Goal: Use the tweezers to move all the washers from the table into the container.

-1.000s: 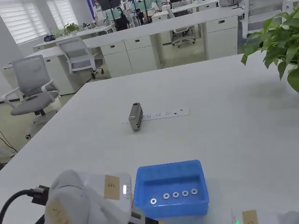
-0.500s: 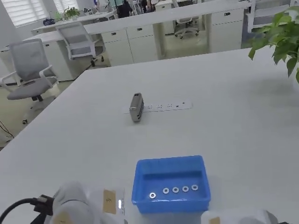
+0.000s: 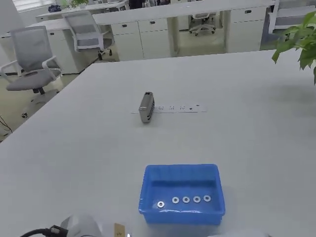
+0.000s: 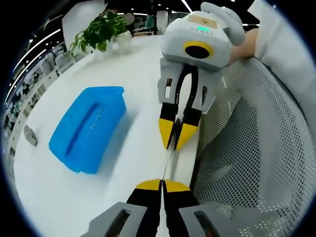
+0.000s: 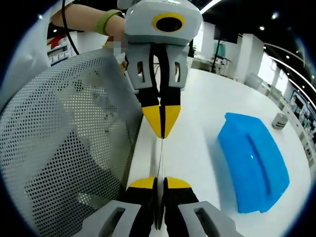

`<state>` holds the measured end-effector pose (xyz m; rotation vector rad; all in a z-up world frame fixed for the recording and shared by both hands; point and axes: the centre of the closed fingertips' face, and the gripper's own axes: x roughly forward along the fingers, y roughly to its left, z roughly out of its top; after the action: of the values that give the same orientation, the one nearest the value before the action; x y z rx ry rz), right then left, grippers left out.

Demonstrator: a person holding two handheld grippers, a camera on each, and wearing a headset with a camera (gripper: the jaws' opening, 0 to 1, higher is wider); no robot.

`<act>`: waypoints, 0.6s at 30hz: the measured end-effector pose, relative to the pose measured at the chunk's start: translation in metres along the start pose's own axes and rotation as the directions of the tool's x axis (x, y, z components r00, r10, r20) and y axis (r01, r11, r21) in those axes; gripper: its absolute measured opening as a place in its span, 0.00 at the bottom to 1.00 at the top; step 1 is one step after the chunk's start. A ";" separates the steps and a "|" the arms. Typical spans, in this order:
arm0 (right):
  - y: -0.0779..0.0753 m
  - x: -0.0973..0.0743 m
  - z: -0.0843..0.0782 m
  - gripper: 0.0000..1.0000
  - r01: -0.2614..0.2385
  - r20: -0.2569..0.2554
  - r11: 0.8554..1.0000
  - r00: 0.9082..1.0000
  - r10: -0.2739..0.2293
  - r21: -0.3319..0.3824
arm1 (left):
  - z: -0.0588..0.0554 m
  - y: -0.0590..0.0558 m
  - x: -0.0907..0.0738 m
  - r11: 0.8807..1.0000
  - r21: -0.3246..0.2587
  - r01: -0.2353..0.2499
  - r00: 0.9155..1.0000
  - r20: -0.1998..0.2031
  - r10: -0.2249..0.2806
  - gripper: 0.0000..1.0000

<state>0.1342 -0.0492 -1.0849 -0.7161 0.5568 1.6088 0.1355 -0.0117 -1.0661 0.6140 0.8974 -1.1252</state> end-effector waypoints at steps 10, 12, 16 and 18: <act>0.000 0.000 0.000 0.04 -0.015 0.029 0.999 0.999 0.014 0.037 | -0.007 0.001 0.007 1.000 -0.012 -0.016 0.999 -0.032 0.016 0.00; 0.000 0.000 0.000 0.04 -0.016 0.031 0.999 0.999 0.015 0.027 | -0.007 0.002 0.009 0.999 -0.026 -0.021 0.999 -0.036 0.020 0.00; 0.005 0.000 0.002 0.07 -0.037 0.037 0.999 0.999 0.037 0.016 | -0.003 0.001 0.012 0.998 -0.052 -0.026 1.000 -0.017 0.025 0.00; 0.006 -0.001 0.004 0.09 -0.041 0.050 0.999 0.998 0.040 0.017 | -0.002 0.001 0.013 0.999 -0.047 -0.027 0.999 -0.019 0.026 0.00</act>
<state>0.1282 -0.0475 -1.0818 -0.6536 0.5526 1.6528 0.1376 -0.0162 -1.0789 0.5971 0.9265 -1.0730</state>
